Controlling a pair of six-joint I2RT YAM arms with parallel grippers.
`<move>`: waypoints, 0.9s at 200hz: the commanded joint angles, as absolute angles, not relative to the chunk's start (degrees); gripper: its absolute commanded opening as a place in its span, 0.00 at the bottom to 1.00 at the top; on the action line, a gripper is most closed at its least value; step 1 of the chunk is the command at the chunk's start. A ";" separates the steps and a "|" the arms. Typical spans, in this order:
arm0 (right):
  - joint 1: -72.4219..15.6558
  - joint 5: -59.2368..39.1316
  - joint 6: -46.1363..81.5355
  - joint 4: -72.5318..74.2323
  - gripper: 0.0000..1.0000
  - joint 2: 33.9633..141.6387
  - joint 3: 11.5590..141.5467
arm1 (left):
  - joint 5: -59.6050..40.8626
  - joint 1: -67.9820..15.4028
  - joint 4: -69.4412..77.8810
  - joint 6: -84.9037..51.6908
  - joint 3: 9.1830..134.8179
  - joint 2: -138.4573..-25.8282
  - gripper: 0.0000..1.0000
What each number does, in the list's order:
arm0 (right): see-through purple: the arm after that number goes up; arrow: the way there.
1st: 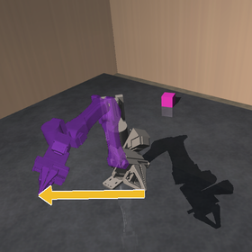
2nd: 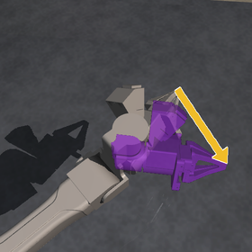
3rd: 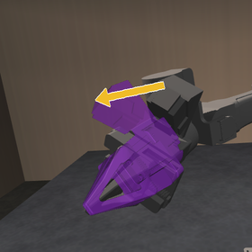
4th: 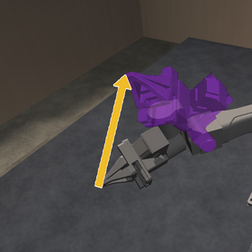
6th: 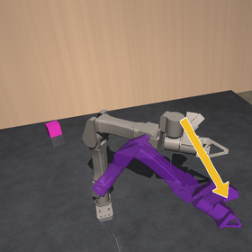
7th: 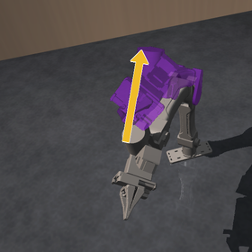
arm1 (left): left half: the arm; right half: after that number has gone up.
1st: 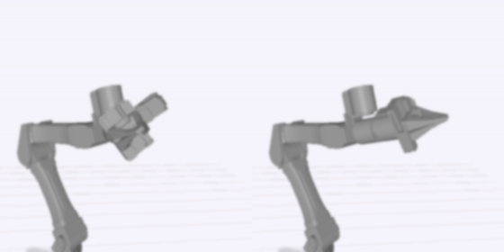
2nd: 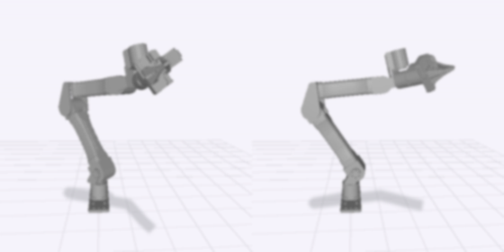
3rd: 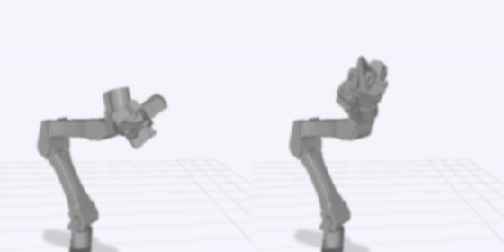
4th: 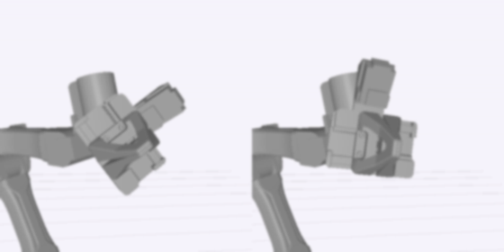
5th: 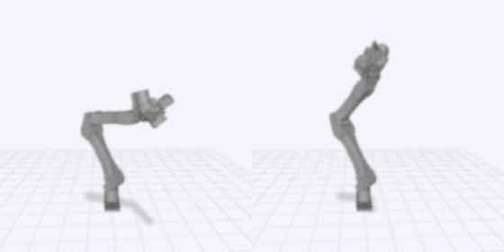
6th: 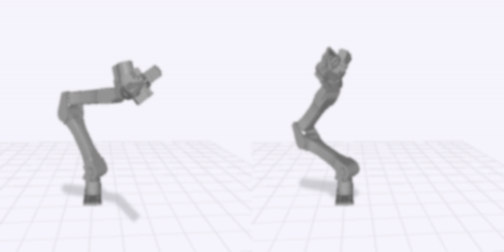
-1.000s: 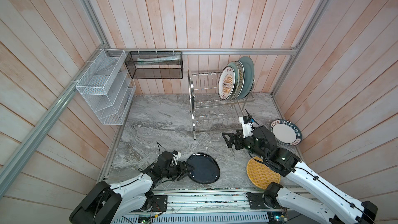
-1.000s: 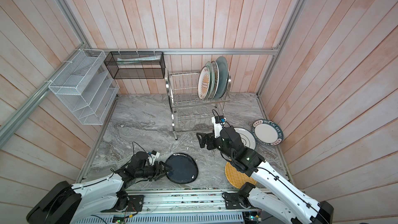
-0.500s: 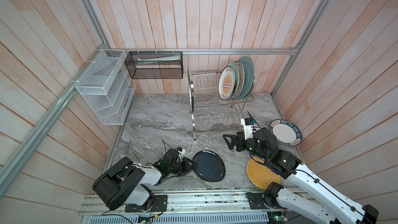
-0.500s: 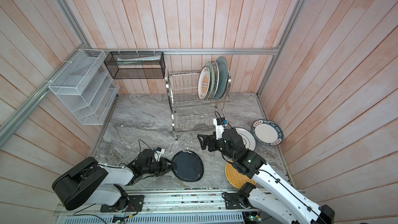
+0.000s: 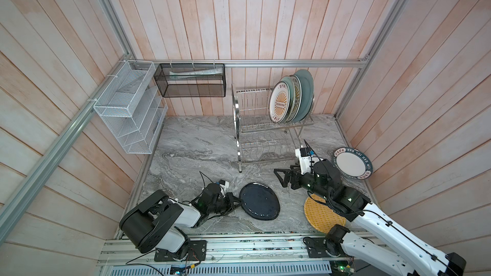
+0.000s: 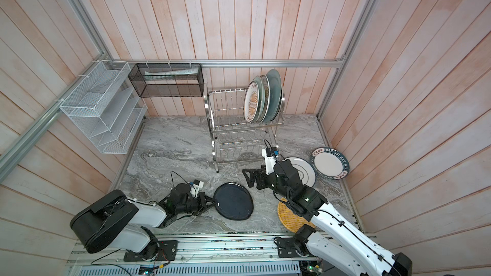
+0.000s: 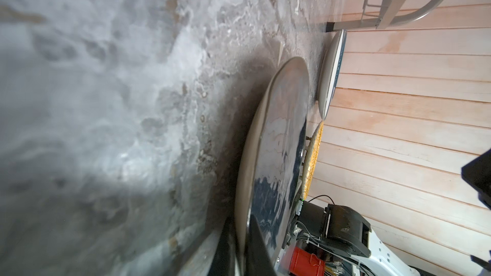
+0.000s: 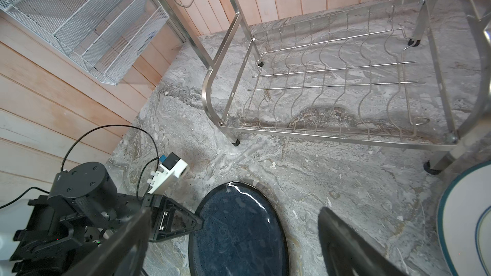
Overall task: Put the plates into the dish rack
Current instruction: 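Lift the dark blue plate toward the right gripper while the right grasps its rim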
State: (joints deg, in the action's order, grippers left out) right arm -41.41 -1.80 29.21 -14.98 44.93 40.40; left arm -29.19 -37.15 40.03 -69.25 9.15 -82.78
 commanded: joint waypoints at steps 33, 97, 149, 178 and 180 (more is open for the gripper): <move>-37.26 -7.21 30.06 -14.26 0.98 43.07 40.04 | -25.71 -36.83 29.84 -69.23 10.10 -60.78 0.00; -31.54 -21.86 31.59 -9.77 0.98 46.22 39.29 | -32.16 -30.70 22.75 -68.59 13.52 -45.68 0.00; -31.81 -27.77 31.29 -8.16 0.98 51.58 37.75 | -38.72 -29.96 26.90 -66.34 17.43 -49.49 0.00; -31.88 -27.20 31.55 -6.63 0.95 53.84 36.50 | -40.01 -29.97 28.21 -65.74 18.43 -50.27 0.00; -31.90 -27.37 31.55 -6.49 0.95 53.98 36.41 | -40.06 -29.97 28.21 -65.68 18.54 -50.32 0.00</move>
State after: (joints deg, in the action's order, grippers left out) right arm -31.79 -25.63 31.48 -8.88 52.53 37.23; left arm -35.83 -30.11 19.51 -66.96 14.81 -50.63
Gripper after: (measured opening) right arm 0.964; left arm 0.084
